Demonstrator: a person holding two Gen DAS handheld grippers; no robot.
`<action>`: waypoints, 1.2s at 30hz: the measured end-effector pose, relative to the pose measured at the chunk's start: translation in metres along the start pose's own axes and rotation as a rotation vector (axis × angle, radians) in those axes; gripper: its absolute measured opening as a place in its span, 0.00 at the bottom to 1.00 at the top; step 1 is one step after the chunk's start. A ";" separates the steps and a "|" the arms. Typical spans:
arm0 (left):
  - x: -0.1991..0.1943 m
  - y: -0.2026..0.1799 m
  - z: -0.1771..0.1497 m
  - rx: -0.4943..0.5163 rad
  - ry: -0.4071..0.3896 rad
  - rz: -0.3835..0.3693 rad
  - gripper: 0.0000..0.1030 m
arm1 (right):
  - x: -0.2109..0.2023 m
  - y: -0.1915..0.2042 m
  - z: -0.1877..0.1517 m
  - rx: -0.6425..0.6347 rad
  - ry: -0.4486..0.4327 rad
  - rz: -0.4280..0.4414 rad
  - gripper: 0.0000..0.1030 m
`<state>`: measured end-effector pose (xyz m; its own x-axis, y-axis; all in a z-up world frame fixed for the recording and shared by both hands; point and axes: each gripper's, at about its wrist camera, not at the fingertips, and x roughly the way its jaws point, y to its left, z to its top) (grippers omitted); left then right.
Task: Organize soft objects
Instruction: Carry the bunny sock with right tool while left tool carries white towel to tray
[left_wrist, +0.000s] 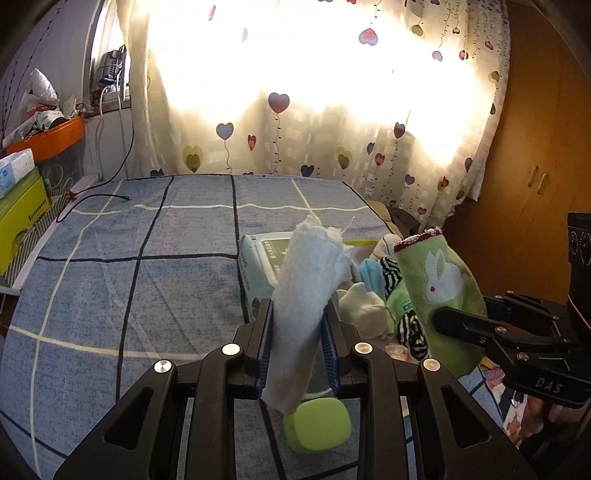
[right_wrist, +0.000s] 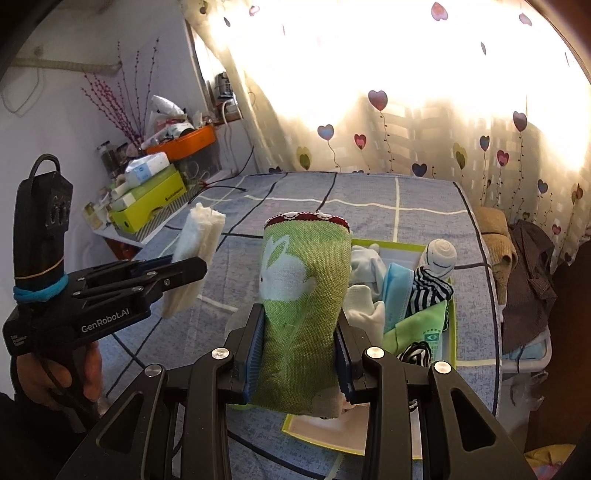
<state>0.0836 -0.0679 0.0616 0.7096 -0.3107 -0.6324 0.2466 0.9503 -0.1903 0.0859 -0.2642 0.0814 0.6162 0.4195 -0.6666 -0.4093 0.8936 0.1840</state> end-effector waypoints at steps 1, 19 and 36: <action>0.001 -0.004 0.000 0.001 0.001 -0.007 0.25 | -0.002 -0.002 -0.001 0.003 -0.002 -0.003 0.31; 0.031 -0.065 -0.011 0.032 0.064 -0.153 0.25 | -0.023 -0.039 -0.020 0.076 0.015 -0.094 0.31; 0.059 -0.081 -0.027 0.024 0.153 -0.232 0.25 | -0.009 -0.064 -0.031 0.122 0.069 -0.123 0.31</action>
<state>0.0877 -0.1630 0.0193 0.5254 -0.5112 -0.6802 0.4072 0.8530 -0.3265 0.0856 -0.3298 0.0528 0.6069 0.2976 -0.7369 -0.2463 0.9520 0.1817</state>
